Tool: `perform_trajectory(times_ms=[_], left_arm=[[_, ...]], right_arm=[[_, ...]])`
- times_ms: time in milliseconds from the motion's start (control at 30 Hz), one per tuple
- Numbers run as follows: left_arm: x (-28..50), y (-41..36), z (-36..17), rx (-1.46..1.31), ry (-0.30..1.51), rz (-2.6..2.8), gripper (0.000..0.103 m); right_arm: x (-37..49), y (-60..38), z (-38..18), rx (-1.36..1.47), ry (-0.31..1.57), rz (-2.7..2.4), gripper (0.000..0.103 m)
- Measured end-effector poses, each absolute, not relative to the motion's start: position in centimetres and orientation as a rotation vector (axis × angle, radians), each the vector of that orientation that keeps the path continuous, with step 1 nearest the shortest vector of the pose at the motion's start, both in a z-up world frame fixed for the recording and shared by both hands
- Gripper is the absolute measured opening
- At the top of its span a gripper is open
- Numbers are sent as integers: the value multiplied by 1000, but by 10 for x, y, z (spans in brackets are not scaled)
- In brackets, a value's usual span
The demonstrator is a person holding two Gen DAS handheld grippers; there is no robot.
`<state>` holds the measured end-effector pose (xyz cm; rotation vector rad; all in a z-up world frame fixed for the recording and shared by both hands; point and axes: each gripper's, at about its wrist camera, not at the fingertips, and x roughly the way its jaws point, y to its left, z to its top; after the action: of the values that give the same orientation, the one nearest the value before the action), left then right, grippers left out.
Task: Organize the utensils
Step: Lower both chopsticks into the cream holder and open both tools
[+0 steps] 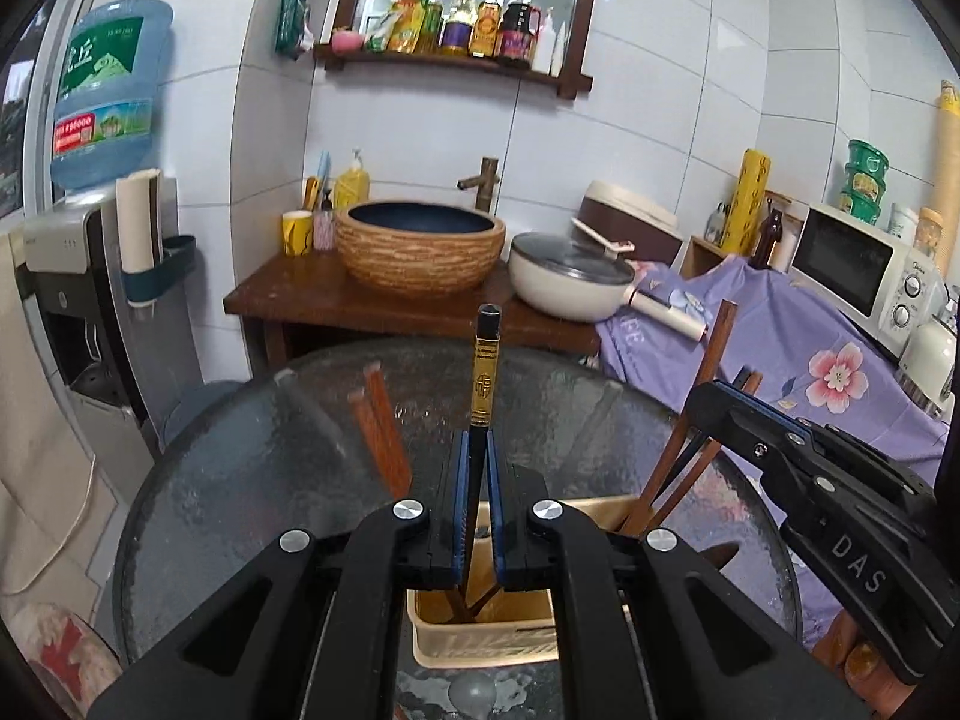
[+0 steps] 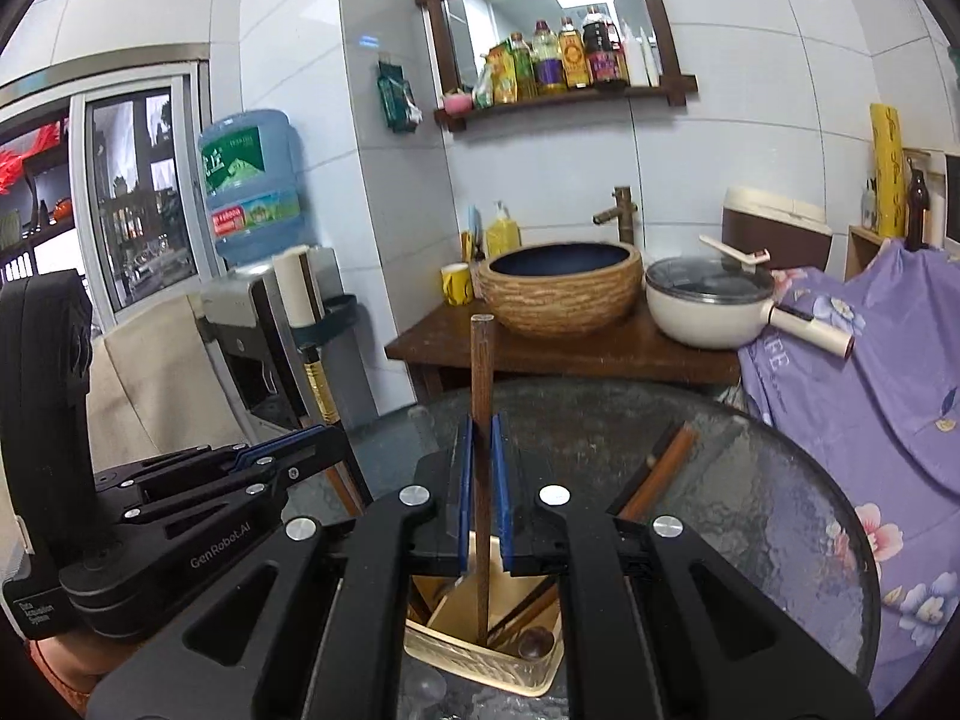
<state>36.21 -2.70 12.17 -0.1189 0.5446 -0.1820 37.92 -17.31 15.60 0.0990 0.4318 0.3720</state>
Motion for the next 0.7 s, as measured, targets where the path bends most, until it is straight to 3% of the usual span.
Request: perform_trajectory(times_ms=[67, 367, 433, 467, 500, 600, 700], left_arm=[[362, -26, 114, -121, 557, -187, 2], [352, -23, 103, -118, 549, -188, 3], [342, -20, 106, -117, 524, -184, 13], [334, -18, 107, -122, 507, -179, 26], [330, -17, 108, -125, 496, -175, 40], [304, -9, 106, -109, 449, -139, 54], [285, -1, 99, -107, 445, -106, 69]], right_arm=[[382, -172, 146, 95, 450, 369, 7], [386, -174, 126, 105, 465, 361, 8], [383, -176, 127, 103, 462, 368, 9], [381, -176, 128, 101, 457, 366, 10], [377, -177, 129, 99, 449, 365, 17], [362, -182, 134, 110, 412, 347, 54], [343, -183, 138, 95, 379, 344, 54]])
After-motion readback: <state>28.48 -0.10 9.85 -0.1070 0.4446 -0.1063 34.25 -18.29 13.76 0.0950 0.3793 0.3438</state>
